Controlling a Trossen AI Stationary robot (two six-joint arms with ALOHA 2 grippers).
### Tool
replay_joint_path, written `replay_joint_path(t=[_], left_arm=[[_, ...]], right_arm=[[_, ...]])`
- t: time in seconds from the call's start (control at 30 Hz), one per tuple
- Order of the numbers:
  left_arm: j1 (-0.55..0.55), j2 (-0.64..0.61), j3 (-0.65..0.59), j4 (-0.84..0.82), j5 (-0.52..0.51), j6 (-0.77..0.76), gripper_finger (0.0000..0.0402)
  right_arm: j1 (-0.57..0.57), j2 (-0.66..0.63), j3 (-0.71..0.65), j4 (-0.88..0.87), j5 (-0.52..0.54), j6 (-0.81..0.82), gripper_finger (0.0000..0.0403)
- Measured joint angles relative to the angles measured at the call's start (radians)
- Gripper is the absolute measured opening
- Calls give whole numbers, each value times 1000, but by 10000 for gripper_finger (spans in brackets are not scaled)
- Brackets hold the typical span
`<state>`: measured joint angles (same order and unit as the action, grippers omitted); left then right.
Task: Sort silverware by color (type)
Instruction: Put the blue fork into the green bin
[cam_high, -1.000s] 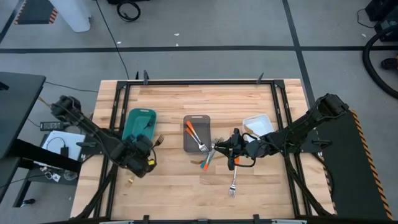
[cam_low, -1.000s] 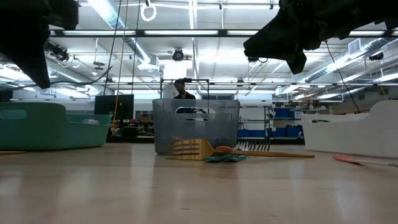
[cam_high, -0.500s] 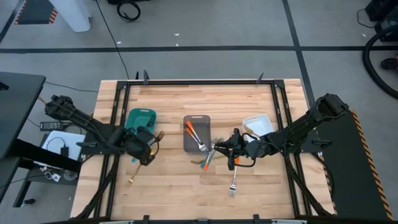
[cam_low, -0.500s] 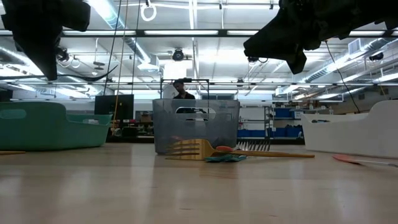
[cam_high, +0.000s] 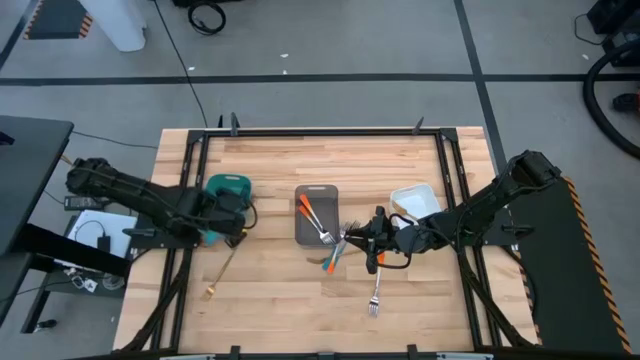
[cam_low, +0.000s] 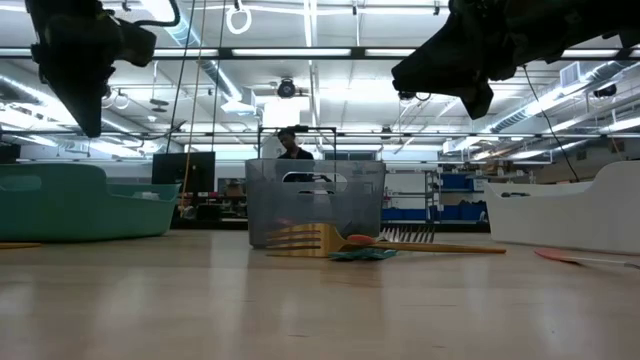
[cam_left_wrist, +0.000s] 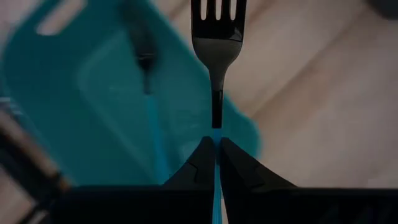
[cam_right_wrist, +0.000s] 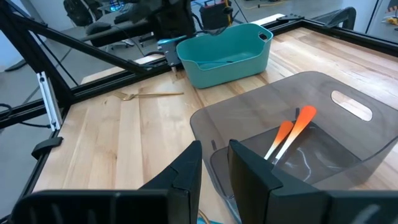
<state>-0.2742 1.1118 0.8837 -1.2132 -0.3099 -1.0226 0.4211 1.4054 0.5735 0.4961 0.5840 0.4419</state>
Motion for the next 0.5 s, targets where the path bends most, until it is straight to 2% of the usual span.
replay_joint_path(t=[0.27, 0.5], left_arm=[[66, 0, 0, -38, -86, 74, 14], [147, 0, 0, -81, -72, 157, 14]], right_arm=[[1, 0, 0, 0, -1, 0, 85], [4, 0, 0, 0, -1, 0, 85]])
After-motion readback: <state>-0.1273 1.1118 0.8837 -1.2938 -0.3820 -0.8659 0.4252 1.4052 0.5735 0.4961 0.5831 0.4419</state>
